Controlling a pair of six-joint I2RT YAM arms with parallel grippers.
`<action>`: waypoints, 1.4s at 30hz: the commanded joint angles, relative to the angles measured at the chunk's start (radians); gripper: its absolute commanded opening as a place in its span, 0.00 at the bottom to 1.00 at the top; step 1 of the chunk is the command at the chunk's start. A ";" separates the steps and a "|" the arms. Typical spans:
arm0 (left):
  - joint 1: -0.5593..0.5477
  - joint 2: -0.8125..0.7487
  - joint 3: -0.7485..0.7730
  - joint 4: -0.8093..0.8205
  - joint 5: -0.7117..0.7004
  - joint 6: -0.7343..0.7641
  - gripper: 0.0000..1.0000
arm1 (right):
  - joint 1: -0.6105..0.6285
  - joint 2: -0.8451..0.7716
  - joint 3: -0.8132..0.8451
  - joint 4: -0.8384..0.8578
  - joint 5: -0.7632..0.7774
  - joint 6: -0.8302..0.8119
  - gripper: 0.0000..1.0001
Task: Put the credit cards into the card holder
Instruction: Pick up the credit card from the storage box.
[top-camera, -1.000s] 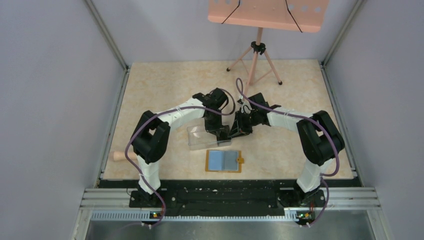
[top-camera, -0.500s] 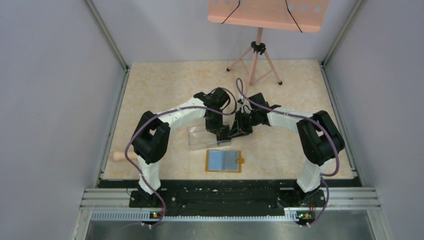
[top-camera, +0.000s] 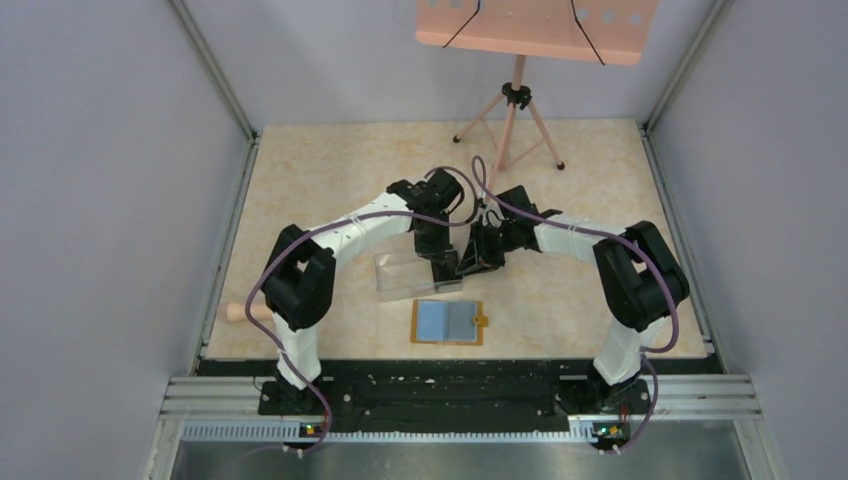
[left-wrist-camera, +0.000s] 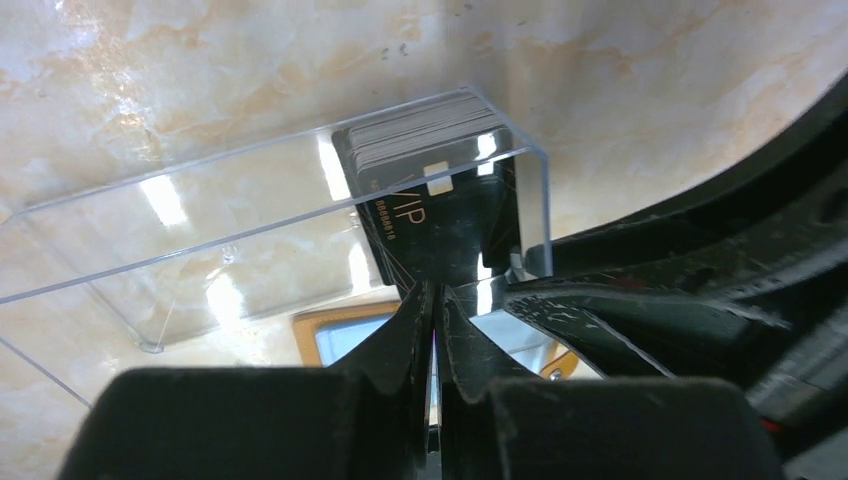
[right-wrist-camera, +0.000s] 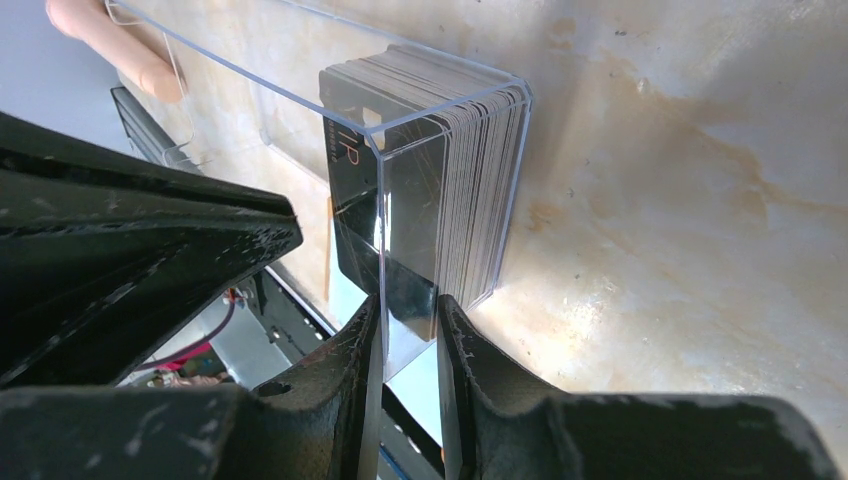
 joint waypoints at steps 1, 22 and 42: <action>-0.004 -0.086 0.020 0.065 0.032 -0.004 0.09 | 0.015 -0.014 0.007 -0.008 -0.023 -0.020 0.17; 0.051 -0.032 -0.112 0.085 0.082 -0.028 0.21 | 0.015 -0.040 0.012 -0.021 -0.026 -0.034 0.40; 0.048 0.003 -0.117 0.113 0.090 -0.043 0.20 | 0.014 -0.058 -0.010 0.036 -0.075 -0.004 0.43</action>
